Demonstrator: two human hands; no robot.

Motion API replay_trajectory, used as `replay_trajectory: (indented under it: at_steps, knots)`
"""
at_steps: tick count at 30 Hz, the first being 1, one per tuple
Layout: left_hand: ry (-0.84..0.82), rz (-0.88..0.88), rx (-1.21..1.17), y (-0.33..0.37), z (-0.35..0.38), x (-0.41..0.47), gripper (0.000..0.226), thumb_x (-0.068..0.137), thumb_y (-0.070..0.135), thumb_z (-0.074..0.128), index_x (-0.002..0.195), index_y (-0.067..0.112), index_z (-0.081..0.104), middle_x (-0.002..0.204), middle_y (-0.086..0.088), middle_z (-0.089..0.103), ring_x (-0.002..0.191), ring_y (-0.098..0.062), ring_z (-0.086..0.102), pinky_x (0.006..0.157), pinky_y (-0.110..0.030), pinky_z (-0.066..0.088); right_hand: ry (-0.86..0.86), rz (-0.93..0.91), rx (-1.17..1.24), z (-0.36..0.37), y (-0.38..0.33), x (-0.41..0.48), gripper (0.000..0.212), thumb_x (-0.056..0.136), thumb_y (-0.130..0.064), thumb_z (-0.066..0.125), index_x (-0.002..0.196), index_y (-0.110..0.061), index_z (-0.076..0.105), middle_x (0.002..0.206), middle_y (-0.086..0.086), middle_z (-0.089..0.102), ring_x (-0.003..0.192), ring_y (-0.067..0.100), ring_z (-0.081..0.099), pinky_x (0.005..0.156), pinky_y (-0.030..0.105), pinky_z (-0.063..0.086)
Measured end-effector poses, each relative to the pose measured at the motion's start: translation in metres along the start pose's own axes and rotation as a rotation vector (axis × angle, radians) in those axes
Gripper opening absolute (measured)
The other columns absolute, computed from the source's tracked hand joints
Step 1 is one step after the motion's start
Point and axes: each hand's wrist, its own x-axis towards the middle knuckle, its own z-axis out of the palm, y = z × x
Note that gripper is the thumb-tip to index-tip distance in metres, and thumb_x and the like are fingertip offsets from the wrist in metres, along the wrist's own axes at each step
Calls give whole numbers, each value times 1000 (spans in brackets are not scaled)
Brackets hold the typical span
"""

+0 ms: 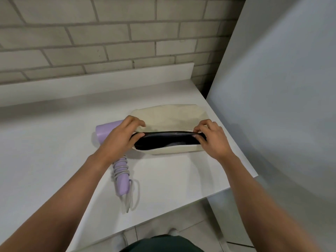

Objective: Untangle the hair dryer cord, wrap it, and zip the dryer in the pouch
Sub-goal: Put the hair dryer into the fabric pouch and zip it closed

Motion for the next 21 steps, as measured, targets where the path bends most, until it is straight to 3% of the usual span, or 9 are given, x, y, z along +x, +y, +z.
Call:
replay_trajectory:
  at_steps: [3, 6, 8, 11, 15, 18, 21]
  knots:
    - [-198, 150, 5, -2, -11, 1, 21, 100, 15, 63, 114, 29, 71, 134, 11, 52, 91, -11, 63, 81, -24, 52, 23, 9, -10, -3, 2, 8, 18, 103, -31, 59, 111, -23, 73, 116, -4, 63, 98, 26, 57, 85, 43, 46]
    - [-349, 134, -3, -8, -15, 8, 24, 99, 20, 66, 119, 30, 76, 130, 8, 63, 99, -8, 66, 87, -8, 43, 5, 35, -40, -6, 2, 14, 23, 107, -31, 52, 115, -24, 73, 117, -5, 63, 101, 26, 55, 87, 44, 45]
    - [-396, 93, 17, -9, -16, 12, 28, 99, 23, 67, 125, 28, 74, 131, 7, 67, 107, -7, 65, 90, -5, 38, -27, 46, -61, -5, -1, 18, 26, 108, -32, 49, 118, -24, 71, 120, -6, 63, 105, 25, 54, 88, 42, 42]
    - [-411, 61, 107, -11, -15, 18, 40, 95, 25, 72, 135, 25, 68, 136, 7, 65, 118, -10, 59, 93, -8, 34, -14, 46, -74, -1, -6, 20, 23, 107, -29, 52, 118, -22, 72, 125, -3, 62, 113, 28, 51, 89, 41, 40]
    - [-369, 31, 226, -14, -17, 29, 42, 97, 25, 67, 138, 29, 63, 136, 12, 65, 120, -12, 51, 96, -24, 44, -10, 53, -199, 6, -8, 18, 20, 101, -19, 63, 117, -21, 75, 120, 6, 61, 105, 36, 52, 82, 44, 41]
    - [-393, -4, 198, -16, -22, 40, 42, 100, 25, 62, 141, 25, 61, 140, 10, 62, 126, -16, 52, 103, -27, 41, -75, 84, -273, 11, -14, 17, 28, 97, -10, 62, 121, -20, 74, 115, 7, 61, 100, 35, 53, 76, 41, 40]
    - [-471, -39, 170, -22, -27, 46, 44, 101, 24, 58, 145, 24, 57, 147, 8, 58, 132, -18, 51, 106, -25, 35, -165, 169, -232, 14, -31, 14, 39, 94, -2, 55, 128, -15, 69, 120, 9, 55, 106, 33, 50, 71, 39, 46]
